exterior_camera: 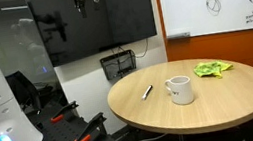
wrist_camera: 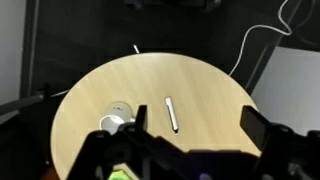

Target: Put the marker in the mug

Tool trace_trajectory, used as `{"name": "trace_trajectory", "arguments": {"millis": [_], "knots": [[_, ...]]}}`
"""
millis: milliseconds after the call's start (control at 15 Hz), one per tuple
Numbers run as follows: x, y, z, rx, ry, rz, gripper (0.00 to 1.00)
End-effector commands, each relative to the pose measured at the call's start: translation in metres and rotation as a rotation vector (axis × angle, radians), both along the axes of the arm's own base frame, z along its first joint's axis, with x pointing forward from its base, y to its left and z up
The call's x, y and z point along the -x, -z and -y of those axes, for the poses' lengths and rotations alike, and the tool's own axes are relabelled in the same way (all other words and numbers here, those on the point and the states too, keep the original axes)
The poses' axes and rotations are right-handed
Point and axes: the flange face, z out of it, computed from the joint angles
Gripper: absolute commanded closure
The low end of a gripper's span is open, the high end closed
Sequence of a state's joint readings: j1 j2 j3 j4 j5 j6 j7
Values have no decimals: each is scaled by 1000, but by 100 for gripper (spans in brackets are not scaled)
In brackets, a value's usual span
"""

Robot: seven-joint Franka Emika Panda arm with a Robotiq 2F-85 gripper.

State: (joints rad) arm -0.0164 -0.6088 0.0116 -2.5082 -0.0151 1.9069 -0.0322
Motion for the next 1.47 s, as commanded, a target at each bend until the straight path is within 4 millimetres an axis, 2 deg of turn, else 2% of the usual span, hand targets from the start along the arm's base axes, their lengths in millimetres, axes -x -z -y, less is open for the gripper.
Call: {"name": "trace_trajectory", "arguments": {"millis": [0, 400, 533, 733, 933, 1133, 1400], "knots": [[0, -1, 0, 0, 0, -1, 0], [0, -1, 0, 0, 0, -1, 0], [-10, 8, -5, 5, -37, 22, 0], [-38, 29, -17, 35, -66, 102, 0], [-75, 70, -34, 43, -148, 111, 0], [-110, 124, -47, 37, -222, 53, 0], [-153, 181, -51, 59, -278, 7, 0]]}}
